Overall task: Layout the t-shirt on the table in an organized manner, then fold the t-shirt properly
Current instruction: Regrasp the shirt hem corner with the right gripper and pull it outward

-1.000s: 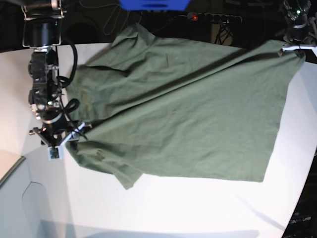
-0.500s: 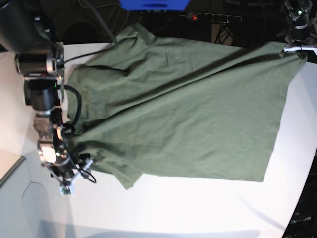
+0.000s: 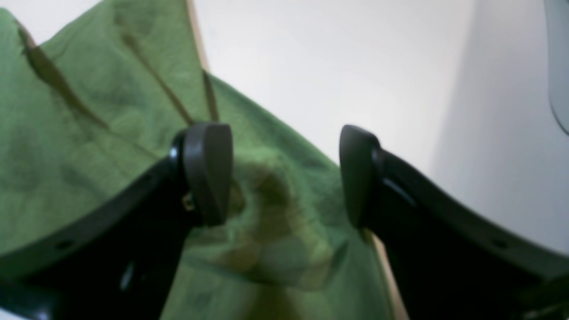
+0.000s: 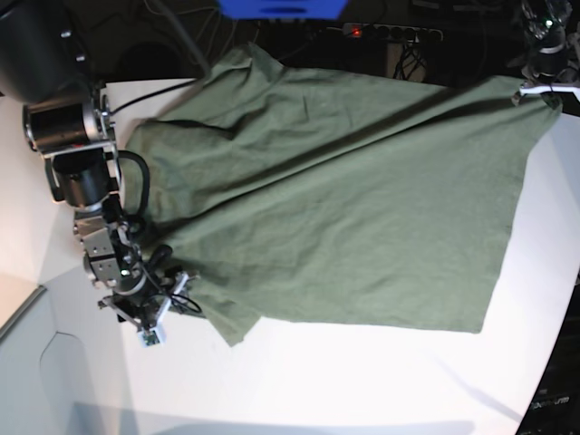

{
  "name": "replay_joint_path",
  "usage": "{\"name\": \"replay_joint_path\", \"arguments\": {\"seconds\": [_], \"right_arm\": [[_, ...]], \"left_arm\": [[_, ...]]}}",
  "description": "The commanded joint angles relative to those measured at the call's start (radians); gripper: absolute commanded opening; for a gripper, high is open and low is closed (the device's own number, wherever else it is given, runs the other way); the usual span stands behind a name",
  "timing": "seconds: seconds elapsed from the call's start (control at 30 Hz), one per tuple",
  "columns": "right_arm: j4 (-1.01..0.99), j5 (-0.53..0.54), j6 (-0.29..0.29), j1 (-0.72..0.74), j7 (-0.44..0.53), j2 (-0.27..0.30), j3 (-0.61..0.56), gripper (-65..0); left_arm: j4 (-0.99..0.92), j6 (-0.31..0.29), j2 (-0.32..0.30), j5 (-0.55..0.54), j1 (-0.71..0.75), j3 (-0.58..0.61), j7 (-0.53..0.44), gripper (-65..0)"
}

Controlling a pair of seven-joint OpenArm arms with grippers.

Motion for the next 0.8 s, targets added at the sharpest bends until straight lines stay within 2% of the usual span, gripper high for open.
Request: {"name": "replay_joint_path", "arguments": {"seconds": [0.0,0.17,0.23,0.3,0.33,0.6,0.77], "right_arm": [[0.016,0.005,0.002,0.032,0.023,0.016,0.001,-28.5],[0.015,0.005,-0.001,0.026,0.023,0.025,0.004,-28.5],[0.010,0.005,-0.034,0.018,0.024,0.031,0.004,-28.5],[0.010,0.005,-0.094,0.013,0.026,0.034,0.003,-28.5],[0.010,0.005,-0.099,0.012,0.026,0.036,0.001,-28.5],[0.009,0.005,-0.099,0.007,0.026,0.031,0.001,-28.5],[-0.031,0.005,-0.099,-0.003,0.026,0.031,0.001,-30.9]], "left_arm": [[0.018,0.001,-0.011,0.002,0.006,-0.007,-0.027,-64.9],[0.018,0.001,-0.011,0.002,0.006,-0.007,-0.027,-64.9],[0.018,0.001,-0.011,0.002,0.004,-0.007,-0.027,-64.9],[0.017,0.001,-0.009,0.003,-0.008,-0.007,-0.027,-64.9],[0.012,0.001,-0.009,0.003,-0.008,-0.007,-0.027,-64.9],[0.018,0.001,-0.005,0.003,-0.008,-0.006,-0.027,-64.9],[0.018,0.001,-0.005,0.003,-0.008,-0.006,-0.027,-64.9]]}}
